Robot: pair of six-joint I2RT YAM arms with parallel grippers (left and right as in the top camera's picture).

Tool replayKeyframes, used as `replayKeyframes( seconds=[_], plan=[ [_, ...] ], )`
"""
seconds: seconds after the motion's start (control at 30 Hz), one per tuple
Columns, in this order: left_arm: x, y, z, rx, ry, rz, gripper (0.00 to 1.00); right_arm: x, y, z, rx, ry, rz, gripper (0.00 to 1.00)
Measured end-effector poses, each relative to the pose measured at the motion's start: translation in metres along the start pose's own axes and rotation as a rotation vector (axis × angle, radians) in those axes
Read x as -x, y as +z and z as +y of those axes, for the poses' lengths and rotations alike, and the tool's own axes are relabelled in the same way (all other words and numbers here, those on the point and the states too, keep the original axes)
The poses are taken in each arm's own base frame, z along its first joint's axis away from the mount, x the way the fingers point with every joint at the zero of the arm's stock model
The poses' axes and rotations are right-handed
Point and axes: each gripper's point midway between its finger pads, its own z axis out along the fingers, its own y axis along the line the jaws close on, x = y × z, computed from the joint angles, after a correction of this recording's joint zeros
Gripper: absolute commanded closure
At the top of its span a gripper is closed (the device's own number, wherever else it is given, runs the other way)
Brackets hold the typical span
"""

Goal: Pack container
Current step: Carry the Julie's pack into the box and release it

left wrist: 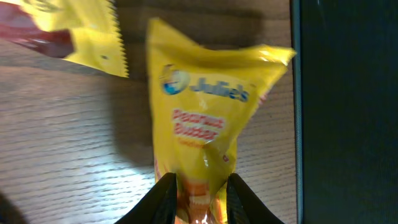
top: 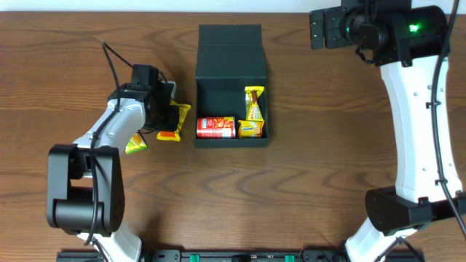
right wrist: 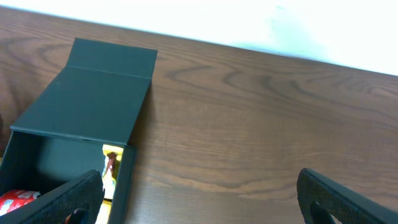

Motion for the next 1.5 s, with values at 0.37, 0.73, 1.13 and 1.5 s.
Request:
replayKeyframes(
  seconds=[0.37,0.73,1.13,1.5],
  plan=[
    [0.000,0.001,-0.002,-0.002,-0.003,0.000,0.94,0.000,0.000,0.000,0.000,0.000,0.000,0.01],
    [0.013,-0.013,-0.004,0.001,-0.060,-0.007,0.94,0.000,0.000,0.000,0.000,0.000,-0.001,0.01],
    [0.115,-0.138,-0.099,0.003,-0.023,-0.372,0.94,0.000,0.000,0.000,0.000,0.000,0.000,0.01],
    [0.074,-0.029,-0.157,0.062,-0.083,-0.162,0.94,-0.010,0.002,-0.045,-0.053,0.076,0.035,0.01]
  ],
)
